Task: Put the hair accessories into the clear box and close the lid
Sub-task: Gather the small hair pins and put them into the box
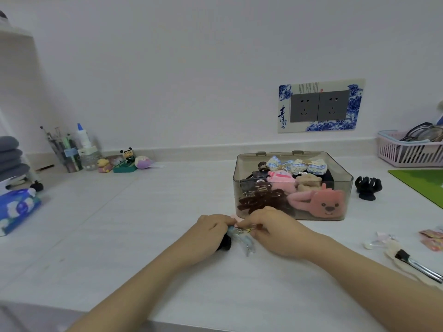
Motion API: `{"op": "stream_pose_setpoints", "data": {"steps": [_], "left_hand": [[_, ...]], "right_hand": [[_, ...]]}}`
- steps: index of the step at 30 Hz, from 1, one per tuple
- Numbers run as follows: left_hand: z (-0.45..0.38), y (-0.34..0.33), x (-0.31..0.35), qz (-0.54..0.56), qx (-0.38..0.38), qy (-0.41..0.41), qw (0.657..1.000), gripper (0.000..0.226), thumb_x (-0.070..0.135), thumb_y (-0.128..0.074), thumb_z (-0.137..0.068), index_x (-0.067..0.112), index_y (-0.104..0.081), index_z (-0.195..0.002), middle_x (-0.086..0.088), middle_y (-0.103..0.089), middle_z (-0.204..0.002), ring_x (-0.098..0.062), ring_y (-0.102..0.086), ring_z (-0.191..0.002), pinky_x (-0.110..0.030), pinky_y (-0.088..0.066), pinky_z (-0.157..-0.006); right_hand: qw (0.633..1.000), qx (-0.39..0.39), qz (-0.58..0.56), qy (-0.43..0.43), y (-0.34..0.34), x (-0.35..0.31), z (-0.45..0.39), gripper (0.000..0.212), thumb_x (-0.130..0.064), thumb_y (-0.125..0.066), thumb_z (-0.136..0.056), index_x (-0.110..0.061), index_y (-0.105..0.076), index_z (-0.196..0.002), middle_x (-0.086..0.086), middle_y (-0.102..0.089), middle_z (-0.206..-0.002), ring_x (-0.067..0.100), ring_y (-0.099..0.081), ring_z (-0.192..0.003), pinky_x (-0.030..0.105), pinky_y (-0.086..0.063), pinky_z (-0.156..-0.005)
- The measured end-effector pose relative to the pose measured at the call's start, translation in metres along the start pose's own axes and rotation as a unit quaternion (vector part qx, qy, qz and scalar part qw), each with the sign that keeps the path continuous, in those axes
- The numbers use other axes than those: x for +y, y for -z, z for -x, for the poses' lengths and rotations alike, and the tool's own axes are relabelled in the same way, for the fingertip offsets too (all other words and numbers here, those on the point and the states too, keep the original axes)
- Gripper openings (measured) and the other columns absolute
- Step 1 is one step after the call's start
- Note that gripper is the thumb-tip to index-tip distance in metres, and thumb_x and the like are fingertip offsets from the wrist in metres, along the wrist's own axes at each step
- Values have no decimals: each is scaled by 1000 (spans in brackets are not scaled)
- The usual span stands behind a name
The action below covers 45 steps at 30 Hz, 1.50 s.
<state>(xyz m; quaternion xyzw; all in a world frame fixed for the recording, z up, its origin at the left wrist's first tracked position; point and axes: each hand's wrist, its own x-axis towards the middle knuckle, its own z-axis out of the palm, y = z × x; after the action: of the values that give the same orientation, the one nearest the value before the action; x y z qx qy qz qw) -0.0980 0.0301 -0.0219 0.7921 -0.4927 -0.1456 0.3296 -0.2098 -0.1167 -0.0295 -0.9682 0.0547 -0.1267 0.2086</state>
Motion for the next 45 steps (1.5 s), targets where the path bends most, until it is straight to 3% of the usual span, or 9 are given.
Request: {"op": "stream_pose_setpoints", "data": {"steps": [3,7,11,15,19,25,31,35,45], "left_hand": [[4,0,-1,20,-8,34,999,40,10,-31,-95,16,-63,-119,7,-57,-124,-5,-48,-115,-5,-32,-92],[7,3,-1,75,-12,65,995,30,20,-42,-97,24,-67,-112,9,-65,-117,-6,-57,-111,-15,-39,-91],[5,4,4,44,38,74,996,19,28,-55,-90,21,-72,-87,-7,-72,-94,-11,-58,-74,-19,-42,-66],[-6,8,16,-44,31,94,994,20,36,-64,-81,20,-67,-68,0,-65,-73,-10,-53,-59,-17,-41,-53],[-18,17,32,-88,-46,117,988,26,41,-67,-79,16,-71,-75,3,-56,-68,-9,-47,-60,-16,-36,-52],[-12,27,37,-59,-95,82,990,18,37,-64,-84,23,-72,-90,9,-64,-84,-8,-55,-79,-19,-41,-71],[3,25,33,-88,-102,66,989,20,26,-57,-87,32,-70,-101,11,-66,-89,5,-55,-65,-8,-41,-62],[2,20,29,-91,-71,67,991,20,23,-60,-83,32,-70,-98,3,-69,-99,-4,-62,-72,-12,-44,-61],[-4,-6,30,-102,10,32,994,14,19,-74,-74,29,-66,-77,17,-64,-75,1,-54,-66,-13,-40,-69]], "right_hand": [[999,18,-39,-33,6,2,5,23,-19,-61,-84,-30,-71,-102,-7,-69,-99,11,-60,-85,19,-46,-75],[997,33,-40,-62,7,3,7,14,-24,-67,-80,-28,-73,-91,-11,-68,-89,2,-57,-75,17,-46,-69],[986,71,-106,-111,9,2,6,14,-20,-61,-84,-25,-70,-93,-9,-64,-74,1,-54,-62,9,-40,-57],[827,29,-509,-235,18,-3,7,20,-8,-50,-91,-8,-65,-105,6,-57,-73,17,-59,-60,23,-47,-51],[731,4,-613,-300,20,-3,7,16,-10,-49,-90,-2,-62,-88,9,-51,-69,17,-55,-50,25,-38,-50],[961,-24,-187,-204,20,-20,22,37,-55,-66,-70,-20,-62,-82,-11,-45,-63,3,-40,-52,18,-27,-49],[990,-24,-49,-134,9,-27,27,29,-46,-69,-72,-22,-63,-89,-15,-50,-75,6,-52,-71,20,-37,-56],[970,-19,-139,-201,20,-16,21,30,-36,-63,-79,-7,-65,-75,2,-53,-64,17,-45,-55,24,-32,-48],[756,-60,-558,-338,29,8,12,7,-8,-45,-86,-5,-51,-85,13,-58,-66,15,-48,-41,16,-25,-31]]}}
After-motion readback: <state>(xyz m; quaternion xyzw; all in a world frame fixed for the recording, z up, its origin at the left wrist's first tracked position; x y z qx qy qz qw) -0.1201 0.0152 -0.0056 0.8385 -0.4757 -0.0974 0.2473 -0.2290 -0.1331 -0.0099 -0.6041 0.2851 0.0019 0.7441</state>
